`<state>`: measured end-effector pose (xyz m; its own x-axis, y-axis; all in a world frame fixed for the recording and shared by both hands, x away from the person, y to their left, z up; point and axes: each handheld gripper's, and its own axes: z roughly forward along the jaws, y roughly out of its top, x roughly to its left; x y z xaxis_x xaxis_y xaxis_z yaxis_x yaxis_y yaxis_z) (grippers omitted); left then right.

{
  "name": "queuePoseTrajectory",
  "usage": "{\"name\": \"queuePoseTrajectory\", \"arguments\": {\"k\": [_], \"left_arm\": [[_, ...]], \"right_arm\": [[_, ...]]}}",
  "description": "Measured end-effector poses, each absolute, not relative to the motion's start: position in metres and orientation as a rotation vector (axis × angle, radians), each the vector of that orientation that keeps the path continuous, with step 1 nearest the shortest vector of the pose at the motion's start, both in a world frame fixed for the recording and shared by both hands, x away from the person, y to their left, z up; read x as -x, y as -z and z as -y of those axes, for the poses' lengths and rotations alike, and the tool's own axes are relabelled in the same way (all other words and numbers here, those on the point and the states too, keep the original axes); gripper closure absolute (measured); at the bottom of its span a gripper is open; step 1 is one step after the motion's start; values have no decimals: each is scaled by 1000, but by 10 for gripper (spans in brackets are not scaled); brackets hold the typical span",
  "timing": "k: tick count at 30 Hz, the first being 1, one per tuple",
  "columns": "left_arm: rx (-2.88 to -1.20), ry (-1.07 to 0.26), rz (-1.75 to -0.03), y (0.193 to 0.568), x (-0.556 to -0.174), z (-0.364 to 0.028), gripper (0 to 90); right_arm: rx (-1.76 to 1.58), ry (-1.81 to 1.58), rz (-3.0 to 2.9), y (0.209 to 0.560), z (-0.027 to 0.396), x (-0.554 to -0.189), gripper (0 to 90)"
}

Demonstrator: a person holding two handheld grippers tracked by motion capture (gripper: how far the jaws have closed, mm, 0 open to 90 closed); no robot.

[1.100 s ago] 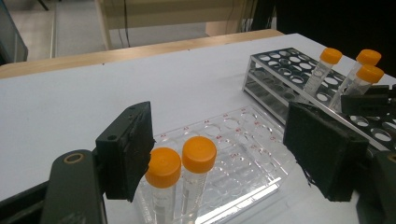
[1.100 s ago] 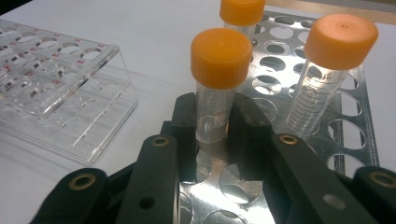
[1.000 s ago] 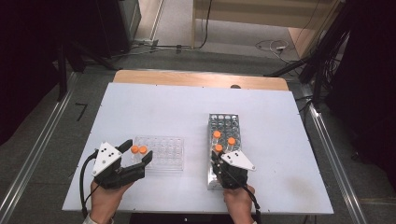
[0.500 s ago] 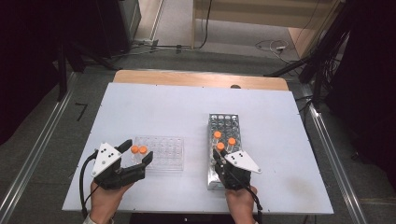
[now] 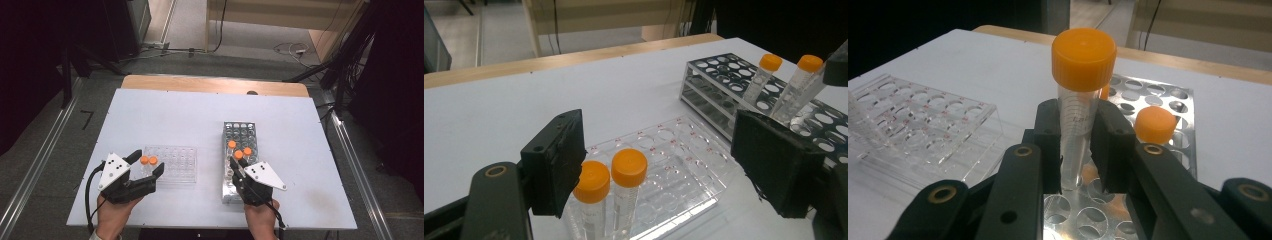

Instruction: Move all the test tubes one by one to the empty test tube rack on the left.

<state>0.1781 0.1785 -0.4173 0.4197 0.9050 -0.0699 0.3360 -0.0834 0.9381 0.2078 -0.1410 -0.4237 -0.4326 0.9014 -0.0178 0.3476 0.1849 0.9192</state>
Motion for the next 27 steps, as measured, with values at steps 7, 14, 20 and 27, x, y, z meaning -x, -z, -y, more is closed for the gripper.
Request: {"name": "queuePoseTrajectory", "arguments": {"k": [7,14,20,27], "left_arm": [[-1638,-690,-1103,416,-177,-178,203],[-1637,-685,-1095,414,-175,-177,189],[-1640,-677,-1077,412,-173,-174,187],[-1648,-666,-1050,410,-169,-168,187]], "right_arm": [[-1130,-1287,-1872,407,143,-196,725],[-1092,-1308,-1912,404,135,-187,725],[-1060,-1334,-1969,406,125,-180,725],[-1023,-1330,-2029,413,113,-176,725]]}}
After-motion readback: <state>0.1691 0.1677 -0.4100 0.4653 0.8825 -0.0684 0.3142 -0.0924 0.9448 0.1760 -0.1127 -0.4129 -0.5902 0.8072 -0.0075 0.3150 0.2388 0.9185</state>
